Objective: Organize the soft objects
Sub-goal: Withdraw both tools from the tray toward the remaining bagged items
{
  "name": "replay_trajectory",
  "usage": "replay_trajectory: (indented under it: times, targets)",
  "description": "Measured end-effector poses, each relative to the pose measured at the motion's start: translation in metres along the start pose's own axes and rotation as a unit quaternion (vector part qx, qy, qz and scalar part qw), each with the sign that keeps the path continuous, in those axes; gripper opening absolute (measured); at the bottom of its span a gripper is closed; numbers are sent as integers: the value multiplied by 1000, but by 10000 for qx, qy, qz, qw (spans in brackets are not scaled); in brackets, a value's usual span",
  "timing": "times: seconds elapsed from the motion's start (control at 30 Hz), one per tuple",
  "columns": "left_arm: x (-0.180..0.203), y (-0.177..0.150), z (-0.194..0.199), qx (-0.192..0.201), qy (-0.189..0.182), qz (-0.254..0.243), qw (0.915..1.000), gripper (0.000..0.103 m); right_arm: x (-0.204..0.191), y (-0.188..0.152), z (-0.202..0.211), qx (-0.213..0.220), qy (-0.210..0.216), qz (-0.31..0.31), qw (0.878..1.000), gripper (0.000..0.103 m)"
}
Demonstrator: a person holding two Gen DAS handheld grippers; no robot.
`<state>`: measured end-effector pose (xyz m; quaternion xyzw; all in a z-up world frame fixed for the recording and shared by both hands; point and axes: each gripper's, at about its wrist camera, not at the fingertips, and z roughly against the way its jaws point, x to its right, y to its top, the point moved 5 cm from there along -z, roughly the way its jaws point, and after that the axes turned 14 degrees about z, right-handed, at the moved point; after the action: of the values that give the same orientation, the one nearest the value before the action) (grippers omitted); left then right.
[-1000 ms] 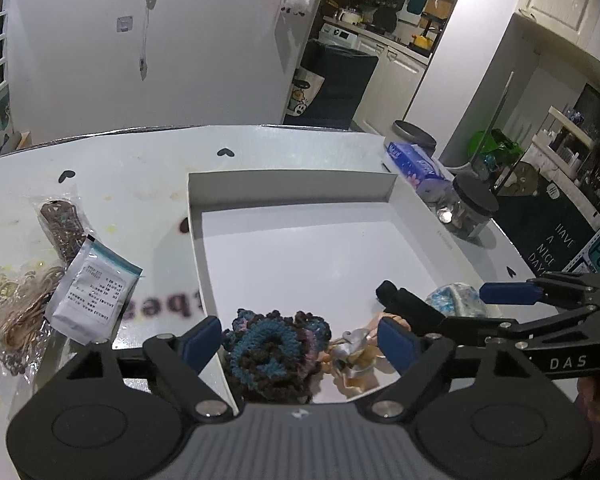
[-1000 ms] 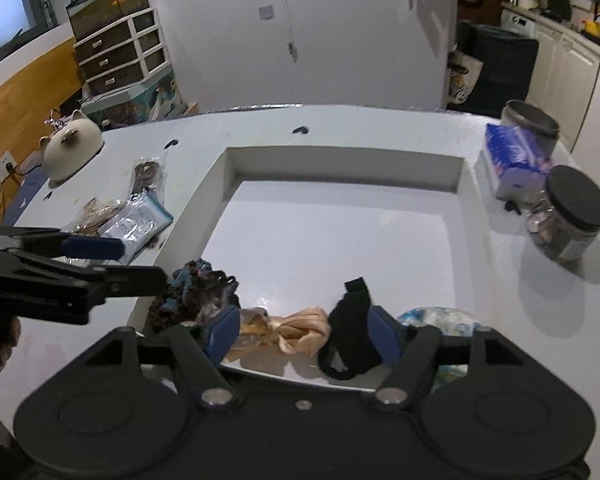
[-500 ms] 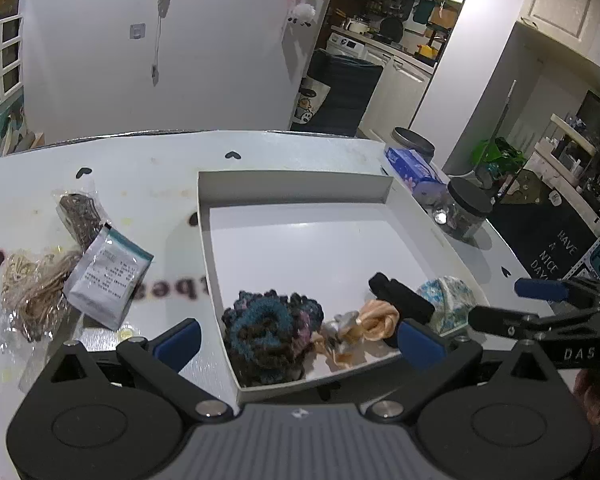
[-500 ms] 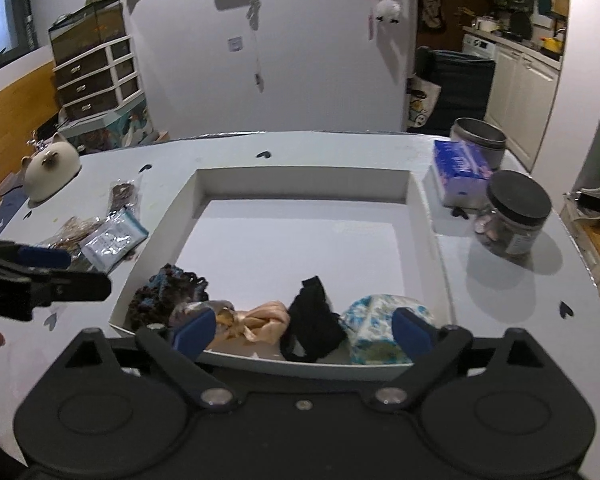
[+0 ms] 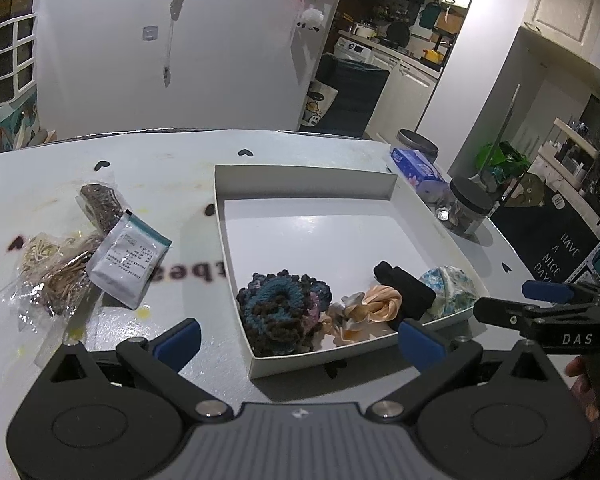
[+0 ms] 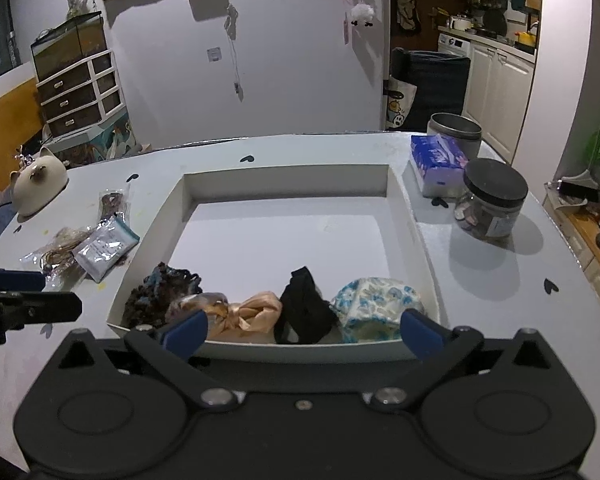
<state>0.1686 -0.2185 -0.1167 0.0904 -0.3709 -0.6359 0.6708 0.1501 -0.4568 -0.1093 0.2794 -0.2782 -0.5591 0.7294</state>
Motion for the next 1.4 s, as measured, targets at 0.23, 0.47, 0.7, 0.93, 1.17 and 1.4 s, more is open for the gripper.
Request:
replay_trajectory:
  times: [0.23, 0.47, 0.7, 0.93, 1.17, 1.4]
  targets:
    - [-9, -1, 8, 18, -4, 28, 10000, 103, -7, 0, 8, 50, -46, -107, 9999, 103]
    - [-30, 5, 15, 59, 138, 120, 9998, 103, -18, 1, 14, 97, -114, -181, 9997, 103]
    - [-57, 12, 26, 94, 187, 154, 9997, 103, -37, 7, 18, 145, -194, -196, 9995, 103]
    - [-97, 22, 40, 191, 309, 269, 9990, 103, -67, 16, 13, 141, -194, -233, 9994, 103]
    - [-137, 33, 54, 258, 396, 353, 9983, 103, -106, 29, 4, 154, -91, -167, 9997, 103]
    - [-183, 47, 65, 381, 530, 473, 9967, 103, -145, 47, -9, 236, 33, -145, 9996, 103]
